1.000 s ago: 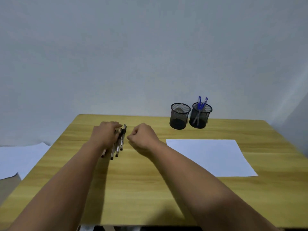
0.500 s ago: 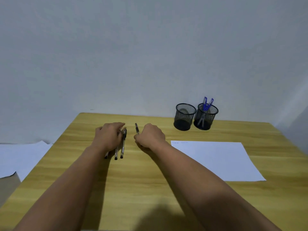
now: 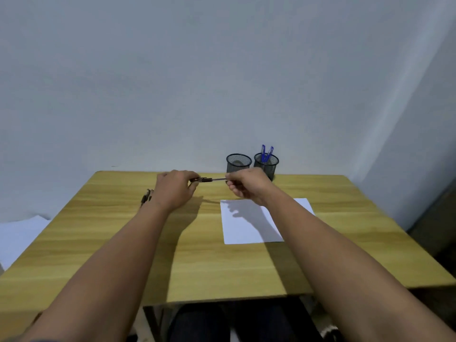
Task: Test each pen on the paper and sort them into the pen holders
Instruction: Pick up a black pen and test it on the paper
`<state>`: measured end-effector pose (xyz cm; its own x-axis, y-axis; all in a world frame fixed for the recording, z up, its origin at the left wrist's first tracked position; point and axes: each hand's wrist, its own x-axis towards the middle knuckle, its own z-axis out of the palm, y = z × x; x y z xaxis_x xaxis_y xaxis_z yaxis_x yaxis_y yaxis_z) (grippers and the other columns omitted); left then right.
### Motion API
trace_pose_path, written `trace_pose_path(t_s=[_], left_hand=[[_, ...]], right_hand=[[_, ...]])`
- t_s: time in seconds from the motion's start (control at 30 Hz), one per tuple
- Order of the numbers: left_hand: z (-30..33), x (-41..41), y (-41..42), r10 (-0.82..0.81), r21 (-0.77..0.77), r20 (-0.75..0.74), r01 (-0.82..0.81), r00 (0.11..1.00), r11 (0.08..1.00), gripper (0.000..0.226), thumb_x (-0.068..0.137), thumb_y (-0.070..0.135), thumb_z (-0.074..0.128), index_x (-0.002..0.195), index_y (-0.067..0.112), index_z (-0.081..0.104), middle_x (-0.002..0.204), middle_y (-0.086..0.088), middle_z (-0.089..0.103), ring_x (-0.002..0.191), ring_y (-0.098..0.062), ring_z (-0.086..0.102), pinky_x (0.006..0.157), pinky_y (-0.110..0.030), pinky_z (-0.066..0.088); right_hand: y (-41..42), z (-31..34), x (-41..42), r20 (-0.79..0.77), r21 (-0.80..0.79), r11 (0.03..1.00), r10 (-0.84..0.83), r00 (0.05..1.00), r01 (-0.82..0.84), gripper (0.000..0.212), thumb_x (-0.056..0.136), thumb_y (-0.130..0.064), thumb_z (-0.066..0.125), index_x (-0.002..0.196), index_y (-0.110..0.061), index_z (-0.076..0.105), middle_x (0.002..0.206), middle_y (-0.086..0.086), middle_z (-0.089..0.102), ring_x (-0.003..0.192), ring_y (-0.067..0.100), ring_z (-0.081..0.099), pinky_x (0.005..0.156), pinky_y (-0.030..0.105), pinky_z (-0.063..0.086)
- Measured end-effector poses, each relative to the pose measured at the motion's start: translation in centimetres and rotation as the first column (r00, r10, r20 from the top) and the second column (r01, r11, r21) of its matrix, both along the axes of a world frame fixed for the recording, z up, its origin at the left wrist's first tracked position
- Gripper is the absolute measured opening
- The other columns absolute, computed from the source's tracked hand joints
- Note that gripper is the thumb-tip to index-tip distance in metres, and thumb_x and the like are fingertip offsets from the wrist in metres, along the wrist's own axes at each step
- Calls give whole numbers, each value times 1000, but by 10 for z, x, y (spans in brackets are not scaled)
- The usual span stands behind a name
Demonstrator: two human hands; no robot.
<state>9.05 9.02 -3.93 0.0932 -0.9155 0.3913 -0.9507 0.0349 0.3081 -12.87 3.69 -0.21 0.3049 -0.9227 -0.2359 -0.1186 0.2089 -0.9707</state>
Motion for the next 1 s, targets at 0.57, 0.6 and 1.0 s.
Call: trace_pose_path(t_s=[0.57, 0.6, 1.0], left_hand=[[32, -111, 21, -254, 115, -552, 375, 794, 920, 47, 109, 37, 37, 93, 0, 62, 69, -2, 67, 66, -15, 64, 82, -47, 52], [31, -114, 21, -248, 128, -557, 376, 793, 918, 48, 110, 37, 35, 89, 3, 62, 68, -2, 64, 62, -13, 63, 81, -46, 52], [-25, -67, 19, -2, 277, -385, 118, 923, 954, 49, 103, 50, 46, 73, 13, 57, 72, 0, 67, 71, -23, 62, 72, -38, 47]], right_hand=[[14, -3, -22, 307, 18, 956, -285, 908, 294, 27, 106, -27, 63, 83, -13, 65, 50, -8, 44, 41, 6, 38, 38, 17, 28], [12, -5, -21, 316, 37, 951, -303, 899, 307, 29, 106, -26, 63, 81, -12, 64, 52, -7, 45, 40, 6, 37, 38, 17, 27], [-57, -4, -94, 220, 92, 790, -610, 761, 607, 27, 103, -24, 62, 78, -14, 62, 58, 1, 45, 35, 10, 35, 39, 15, 25]])
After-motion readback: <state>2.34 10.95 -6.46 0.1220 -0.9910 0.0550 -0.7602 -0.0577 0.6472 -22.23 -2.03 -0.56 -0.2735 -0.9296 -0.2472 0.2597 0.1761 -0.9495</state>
